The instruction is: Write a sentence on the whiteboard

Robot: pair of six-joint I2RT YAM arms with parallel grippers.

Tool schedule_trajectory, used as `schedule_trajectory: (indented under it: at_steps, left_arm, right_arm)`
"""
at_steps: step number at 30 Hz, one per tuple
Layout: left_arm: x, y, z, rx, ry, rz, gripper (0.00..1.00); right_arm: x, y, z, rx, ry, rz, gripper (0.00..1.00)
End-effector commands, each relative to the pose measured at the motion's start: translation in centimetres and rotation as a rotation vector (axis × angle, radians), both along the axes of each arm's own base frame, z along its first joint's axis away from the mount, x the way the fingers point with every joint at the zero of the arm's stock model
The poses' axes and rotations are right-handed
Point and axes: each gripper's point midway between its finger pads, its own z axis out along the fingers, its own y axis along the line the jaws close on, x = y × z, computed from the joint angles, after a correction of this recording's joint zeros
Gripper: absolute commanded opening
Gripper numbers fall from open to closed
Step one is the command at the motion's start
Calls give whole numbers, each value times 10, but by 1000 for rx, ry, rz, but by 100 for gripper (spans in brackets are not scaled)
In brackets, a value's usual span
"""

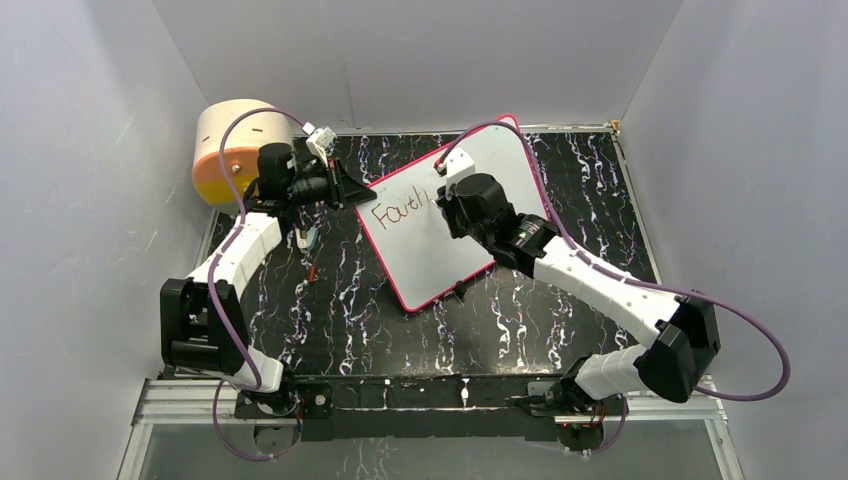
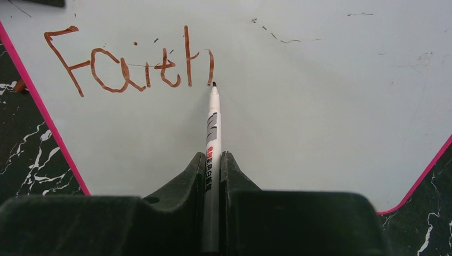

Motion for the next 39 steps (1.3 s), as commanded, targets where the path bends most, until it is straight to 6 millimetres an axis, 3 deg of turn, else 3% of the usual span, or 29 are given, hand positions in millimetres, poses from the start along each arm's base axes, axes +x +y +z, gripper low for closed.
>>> schedule_trajectory:
  at_steps: [1,7,14,21,39]
  left_arm:
    - [1,0,-26,66,60,25,0]
    - [1,0,-27,69,60,26,0]
    - [1,0,-27,70,63,25,0]
    - [1,-1,-28,66,70,21,0]
    - [1,-2,-31,65,84,15,0]
  right_arm:
    - [13,-15,36,62,-96,-59,0]
    - [20,-37,44,95,-107,-96,0]
    - [28,-53,38,132,-83,-122,0]
    - [32,-38,37,165,-77,-75,0]
    - [44,-31,47,163,-120,-65,0]
